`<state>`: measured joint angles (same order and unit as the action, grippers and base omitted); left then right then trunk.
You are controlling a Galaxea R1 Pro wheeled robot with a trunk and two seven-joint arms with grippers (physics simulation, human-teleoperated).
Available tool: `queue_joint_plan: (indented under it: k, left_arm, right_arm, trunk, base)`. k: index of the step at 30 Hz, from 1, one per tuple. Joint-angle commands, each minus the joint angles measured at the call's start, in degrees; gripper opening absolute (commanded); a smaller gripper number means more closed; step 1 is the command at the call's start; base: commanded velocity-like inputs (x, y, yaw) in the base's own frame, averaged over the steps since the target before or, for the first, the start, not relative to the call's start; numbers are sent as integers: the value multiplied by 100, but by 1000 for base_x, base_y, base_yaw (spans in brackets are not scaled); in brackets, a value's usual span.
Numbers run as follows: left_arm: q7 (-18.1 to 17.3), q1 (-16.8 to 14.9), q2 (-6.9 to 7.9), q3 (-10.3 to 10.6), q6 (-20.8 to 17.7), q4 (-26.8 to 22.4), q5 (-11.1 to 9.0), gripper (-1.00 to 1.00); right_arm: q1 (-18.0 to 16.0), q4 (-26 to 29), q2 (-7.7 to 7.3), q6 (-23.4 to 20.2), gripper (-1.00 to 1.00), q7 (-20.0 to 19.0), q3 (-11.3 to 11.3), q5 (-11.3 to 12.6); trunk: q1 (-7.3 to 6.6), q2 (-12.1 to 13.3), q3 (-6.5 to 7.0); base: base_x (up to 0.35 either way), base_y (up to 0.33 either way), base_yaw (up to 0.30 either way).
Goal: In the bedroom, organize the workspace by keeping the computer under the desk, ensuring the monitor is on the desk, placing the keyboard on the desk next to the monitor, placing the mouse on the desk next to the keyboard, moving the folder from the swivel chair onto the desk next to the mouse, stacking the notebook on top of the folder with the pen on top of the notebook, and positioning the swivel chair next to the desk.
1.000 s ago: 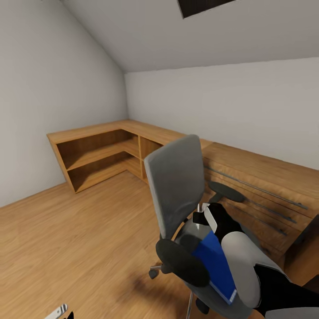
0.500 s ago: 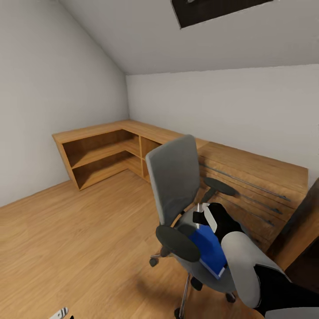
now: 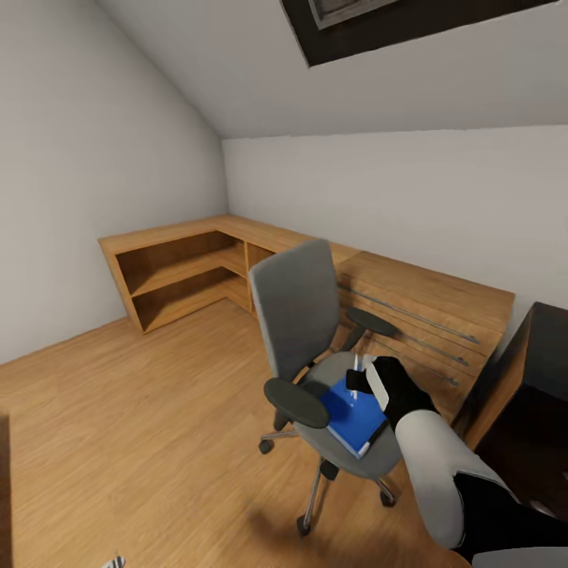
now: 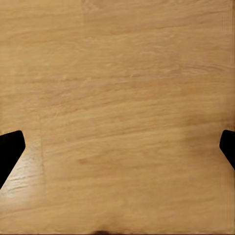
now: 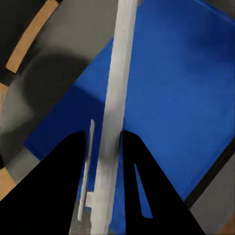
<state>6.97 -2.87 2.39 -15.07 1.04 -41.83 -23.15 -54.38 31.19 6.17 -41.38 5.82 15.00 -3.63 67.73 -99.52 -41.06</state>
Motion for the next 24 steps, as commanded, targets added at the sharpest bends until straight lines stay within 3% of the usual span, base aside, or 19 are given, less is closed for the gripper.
queue_joint_plan:
  k: [1, 4, 6, 8, 18, 24]
  left_arm:
    - [17, 1, -3, 12, 11, 2, -61, 100]
    - [20, -2, -23, 7, 11, 14, -65, 100]
    - [23, -2, -108, 27, 10, 45, -67, 100]
    - [23, 2, -164, 36, 10, 61, -67, 100]
    - [19, -1, -179, 53, 17, 193, -63, 100]
    - [15, 1, -181, 55, 55, 209, -59, 100]
  right_arm:
    - [-2, 138, 8, -51, -100, 1, 39, -25]
    - [4, 458, -41, -120, -100, 15, 38, -43]
    - [11, 574, -267, -121, -100, 6, 38, -36]
    - [14, 623, -353, -153, -100, 8, 38, -40]
    - [41, 623, -365, -97, -100, -1, 36, -27]
    - [60, 617, -355, -94, -100, -10, 30, -24]
  trunk:
    - [-21, 40, 12]
    - [-87, 160, 66]
    - [-131, 240, 102]
    - [-175, 320, 138]
    - [-395, 721, 318]
    - [-395, 721, 318]
  base:
    - [-18, -14, 0]
    - [-9, -7, 0]
    - [-2, -2, 0]
    - [0, 0, 0]
    - [0, 0, 0]
    - [0, 0, 0]
